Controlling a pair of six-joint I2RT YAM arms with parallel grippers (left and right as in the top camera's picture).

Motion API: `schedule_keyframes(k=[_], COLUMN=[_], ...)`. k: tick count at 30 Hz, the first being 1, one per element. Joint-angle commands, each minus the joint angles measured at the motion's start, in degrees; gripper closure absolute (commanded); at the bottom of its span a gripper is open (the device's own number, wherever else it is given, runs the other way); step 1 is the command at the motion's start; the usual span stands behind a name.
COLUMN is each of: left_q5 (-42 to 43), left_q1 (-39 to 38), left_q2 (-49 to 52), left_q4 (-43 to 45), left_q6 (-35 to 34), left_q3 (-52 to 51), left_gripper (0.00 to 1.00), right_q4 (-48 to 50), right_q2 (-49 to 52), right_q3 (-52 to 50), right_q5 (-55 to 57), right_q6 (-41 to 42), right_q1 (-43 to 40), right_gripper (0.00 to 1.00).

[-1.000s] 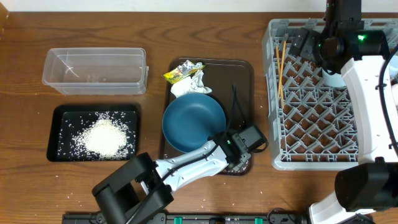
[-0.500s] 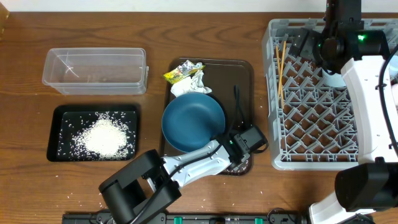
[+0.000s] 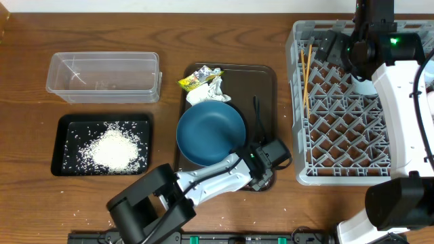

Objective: Sort waste into correct bins and load items into the dishwasher rack
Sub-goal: 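Lower the left gripper and grasp the carrot, then carry the carrot left and drop it onto the black tray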

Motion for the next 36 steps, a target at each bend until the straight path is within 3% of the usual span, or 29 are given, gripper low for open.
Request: schedule_keyframes(k=[1,7,13,19,28,36], left_q5=[0.5,-0.6,-9.4,-10.0,-10.0,-9.5], left_q1=[-0.2,0.8,7.6,23.5,52.5,68.1], left_q2=[-4.8,-13.8,-22.9,-26.7,-25.3,-20.6], left_q4=[-0.6,-0.9,-4.5,-9.6,-12.6,-12.7], left_q6=[-0.3,-0.3,-3.1,-6.5,-19.9,-27.1], left_q3=[1.2,1.2,1.2,1.2,-0.7,-0.9], left_gripper=[0.73,0.73,0.73,0.73,0.73,0.73], right_q4=[-0.1,-0.1,-0.1,-0.1,-0.1,-0.1], right_q2=[0.0,0.0,0.0,0.0,0.0,0.0], right_q3=[-0.2,-0.2,-0.2,-0.2,-0.2,-0.2], right_q5=[0.2,0.2,0.2,0.2,0.2,0.2], right_q6=[0.6,0.6,0.6,0.6,0.6,0.6], right_q1=[-0.5,-0.5,-0.5,-0.5,-0.5,-0.5], right_gripper=[0.01,0.01,0.01,0.01,0.01,0.01])
